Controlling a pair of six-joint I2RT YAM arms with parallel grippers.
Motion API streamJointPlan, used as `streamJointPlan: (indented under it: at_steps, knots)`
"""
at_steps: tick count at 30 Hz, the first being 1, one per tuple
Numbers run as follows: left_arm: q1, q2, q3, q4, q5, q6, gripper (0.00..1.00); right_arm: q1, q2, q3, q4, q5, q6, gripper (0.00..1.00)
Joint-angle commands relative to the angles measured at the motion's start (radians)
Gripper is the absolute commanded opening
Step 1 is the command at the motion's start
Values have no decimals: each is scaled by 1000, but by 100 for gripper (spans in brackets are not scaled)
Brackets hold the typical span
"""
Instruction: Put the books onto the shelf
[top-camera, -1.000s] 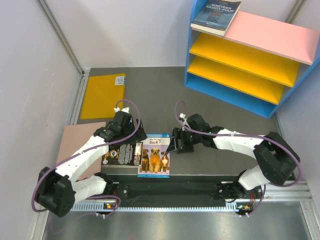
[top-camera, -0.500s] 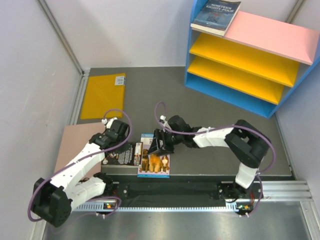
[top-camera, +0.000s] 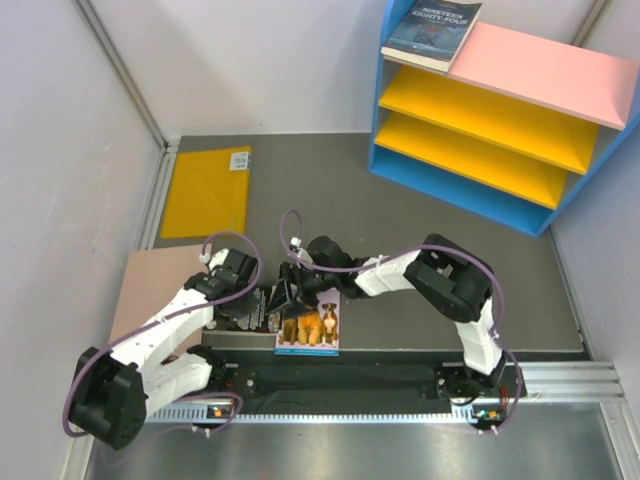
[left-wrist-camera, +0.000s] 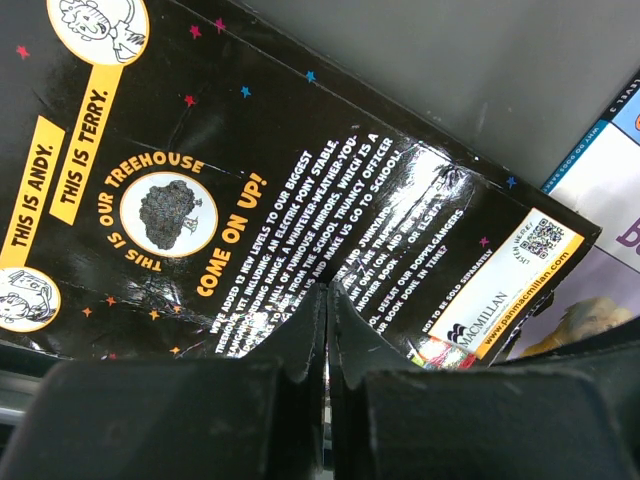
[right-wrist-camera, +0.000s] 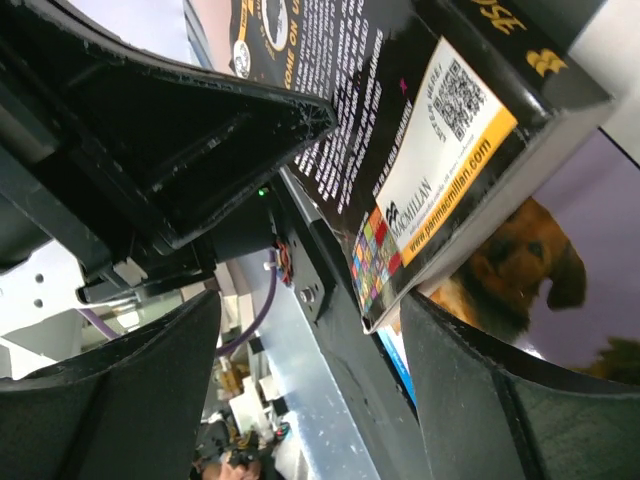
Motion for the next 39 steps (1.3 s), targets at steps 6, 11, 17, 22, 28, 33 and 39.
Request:
streamJointPlan:
  at_steps: [6,11,17,22,28,33,39]
  knots:
    - [5,58,-43,92,50,-9,0,33,46,110,48,-14,35,70]
    - [5,61,-46,106,66,-3,0,33,36,106,-3,12,1,69]
    - [5,14,-7,92,55,0,0,36,63,136,-27,8,-16,7]
    - [6,-98,64,36,-26,20,8,30,30,132,-96,45,-62,0]
    - [6,-175,161,43,-40,72,44,-45,-57,37,-79,78,-77,0]
    - [6,-193,161,89,24,86,56,-156,-146,-47,-41,75,-88,0]
    - [6,-167,92,131,52,73,57,-249,-230,-84,-118,65,-146,0]
